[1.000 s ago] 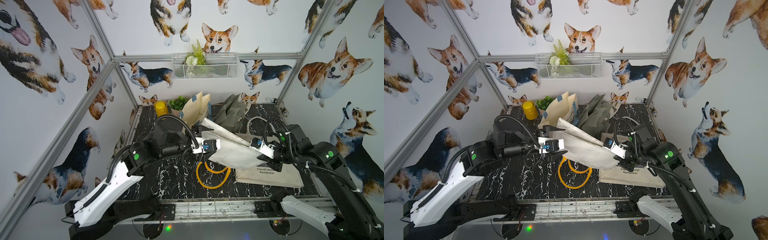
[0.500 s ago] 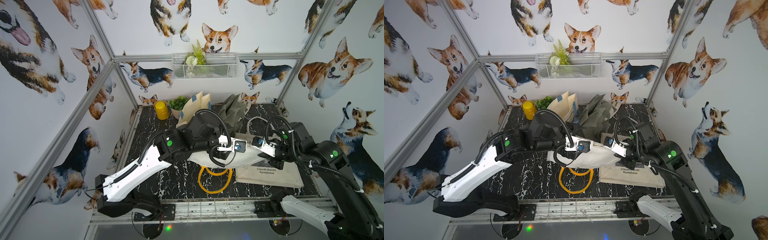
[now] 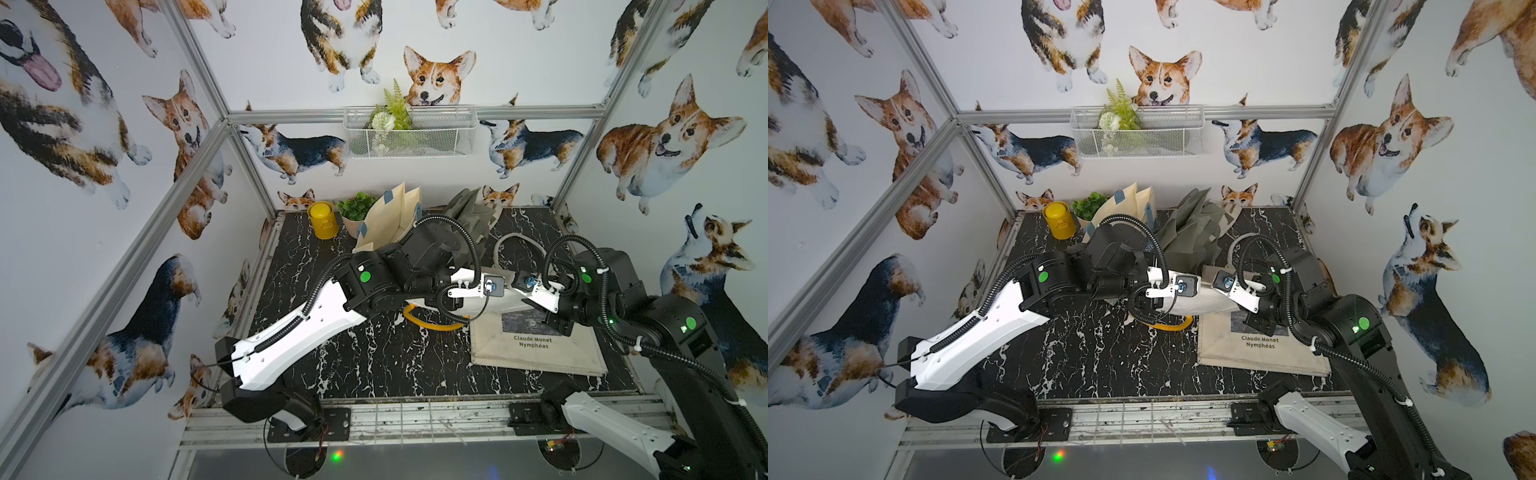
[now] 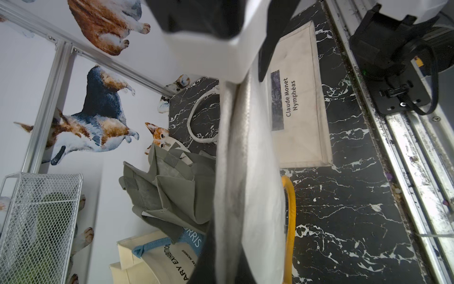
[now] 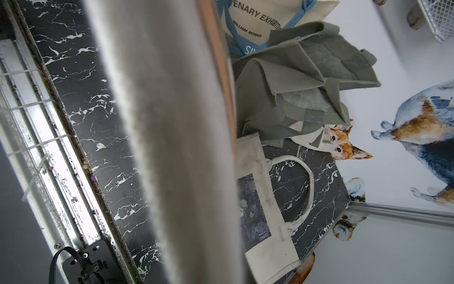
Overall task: Put away the canvas bag
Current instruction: Press the canvas bag, then place the canvas bag at the center of the board.
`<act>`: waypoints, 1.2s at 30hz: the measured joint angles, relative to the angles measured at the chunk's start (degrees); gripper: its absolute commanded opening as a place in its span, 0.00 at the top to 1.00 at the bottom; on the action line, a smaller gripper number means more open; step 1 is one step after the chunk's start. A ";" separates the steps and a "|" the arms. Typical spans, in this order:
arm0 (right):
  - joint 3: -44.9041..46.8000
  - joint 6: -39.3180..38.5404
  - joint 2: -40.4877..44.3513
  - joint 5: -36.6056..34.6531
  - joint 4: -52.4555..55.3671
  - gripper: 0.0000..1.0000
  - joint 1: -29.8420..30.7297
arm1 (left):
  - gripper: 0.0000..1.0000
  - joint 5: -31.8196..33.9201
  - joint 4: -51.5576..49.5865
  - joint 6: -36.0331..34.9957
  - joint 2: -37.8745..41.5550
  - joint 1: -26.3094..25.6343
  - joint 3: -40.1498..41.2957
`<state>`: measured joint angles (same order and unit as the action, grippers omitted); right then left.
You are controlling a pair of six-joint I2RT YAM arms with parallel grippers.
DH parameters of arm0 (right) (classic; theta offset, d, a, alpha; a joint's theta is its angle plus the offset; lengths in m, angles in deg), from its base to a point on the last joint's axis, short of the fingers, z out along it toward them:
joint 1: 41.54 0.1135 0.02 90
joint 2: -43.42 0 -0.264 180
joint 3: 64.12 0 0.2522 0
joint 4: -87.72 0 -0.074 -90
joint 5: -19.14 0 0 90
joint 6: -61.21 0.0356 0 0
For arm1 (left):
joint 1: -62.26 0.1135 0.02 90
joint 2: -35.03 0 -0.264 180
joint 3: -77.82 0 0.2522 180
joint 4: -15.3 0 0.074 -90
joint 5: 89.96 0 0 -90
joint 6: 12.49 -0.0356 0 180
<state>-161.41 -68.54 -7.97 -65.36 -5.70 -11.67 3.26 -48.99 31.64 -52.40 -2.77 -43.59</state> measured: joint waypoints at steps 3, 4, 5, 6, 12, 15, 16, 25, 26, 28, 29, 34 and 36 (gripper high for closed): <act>-0.11 2.19 1.18 -2.60 -2.78 0.34 0.02 | 1.00 3.15 3.72 1.51 -0.90 0.04 1.81; -0.26 3.19 1.64 -3.67 -3.28 0.29 0.02 | 1.00 3.65 4.87 2.01 -1.46 0.04 1.46; -0.52 4.15 2.19 -4.90 -3.72 0.27 0.02 | 1.00 4.28 5.77 2.82 -2.29 0.04 0.57; -0.90 5.16 3.02 -6.95 -4.31 0.25 0.02 | 1.00 4.63 6.84 4.37 -3.37 0.04 -0.87; -2.27 10.58 7.80 -18.84 -7.41 0.25 0.02 | 1.00 3.78 12.96 12.28 -7.54 0.00 -7.80; -2.71 13.35 9.90 -26.32 -8.15 0.26 0.02 | 1.00 4.17 17.55 16.35 -10.56 0.04 -10.75; -2.80 14.51 10.62 -28.65 -8.22 0.26 0.02 | 1.00 5.09 19.74 17.70 -11.47 0.02 -10.91; 0.42 21.40 13.90 -37.38 -8.33 0.26 0.02 | 1.00 17.00 43.17 15.21 -25.27 -1.27 -15.26; 0.57 22.01 14.05 -38.07 -8.44 0.26 0.02 | 1.00 18.16 45.88 13.55 -27.54 -1.31 -16.79; 0.81 23.65 14.40 -39.32 -8.66 0.26 0.02 | 1.00 19.76 52.65 9.53 -31.58 -1.09 -18.08; 0.92 24.30 14.58 -39.87 -8.70 0.26 0.02 | 1.00 20.15 55.41 8.09 -33.18 -0.94 -18.38; 1.22 29.11 15.87 -41.97 -8.11 0.26 0.02 | 1.00 22.86 66.95 2.71 -39.85 0.11 -18.05; 1.81 31.36 17.20 -43.19 -7.39 0.27 0.02 | 1.00 23.80 71.73 1.53 -40.61 -0.07 -14.97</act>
<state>-159.60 -37.17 9.23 -108.55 -13.09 -11.65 27.06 22.75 33.17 -93.02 -2.84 -58.57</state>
